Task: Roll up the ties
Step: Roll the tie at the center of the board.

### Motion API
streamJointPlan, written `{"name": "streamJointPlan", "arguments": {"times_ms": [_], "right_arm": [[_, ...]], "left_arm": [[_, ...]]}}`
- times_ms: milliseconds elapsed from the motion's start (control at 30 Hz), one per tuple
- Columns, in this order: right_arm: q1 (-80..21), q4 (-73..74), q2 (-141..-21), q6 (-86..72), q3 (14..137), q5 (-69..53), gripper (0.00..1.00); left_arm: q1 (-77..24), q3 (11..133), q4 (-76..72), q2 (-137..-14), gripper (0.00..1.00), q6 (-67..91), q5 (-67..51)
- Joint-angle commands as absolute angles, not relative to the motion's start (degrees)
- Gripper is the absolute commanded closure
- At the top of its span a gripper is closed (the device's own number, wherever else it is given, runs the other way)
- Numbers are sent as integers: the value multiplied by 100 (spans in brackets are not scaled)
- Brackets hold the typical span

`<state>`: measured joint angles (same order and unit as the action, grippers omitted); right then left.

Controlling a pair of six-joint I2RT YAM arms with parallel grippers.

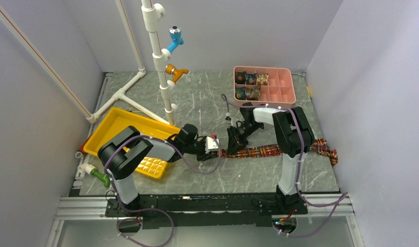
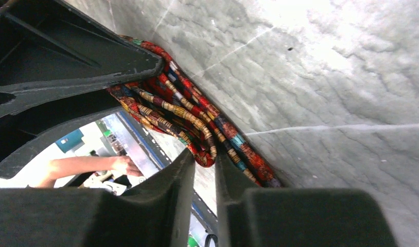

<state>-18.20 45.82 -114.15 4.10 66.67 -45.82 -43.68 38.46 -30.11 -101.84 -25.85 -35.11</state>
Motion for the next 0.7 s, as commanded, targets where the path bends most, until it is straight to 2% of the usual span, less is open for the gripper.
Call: {"name": "streamJointPlan", "arguments": {"times_ms": [0,67,133,267,367,533,667], "right_arm": [[-1748,4500,-11251,630,6583,-3976,93],[-1749,4469,-11303,641,6593,-3804,100],[-1743,4427,-11400,634,6619,-3643,100],[-1750,4330,-11567,603,6523,-3474,100],[-1750,4251,-11636,590,6438,-3415,100],[-1749,4156,-11694,554,6395,-3280,100],[-1757,4177,-11798,536,6463,-3308,100]], "left_arm": [[-4325,3718,-2340,-10161,60,-2627,-3491],[-4325,3690,-2356,-10103,49,-2577,-3489],[-4320,3632,-2368,-10037,39,-2579,-3498],[-4324,3628,-2454,-10114,33,-2602,-3442],[-4323,3733,-2570,-10287,38,-2588,-3541],[-4422,3798,-2847,-10098,60,-2442,-3746],[-4632,4010,-3028,-9804,63,-2011,-3823]]}}
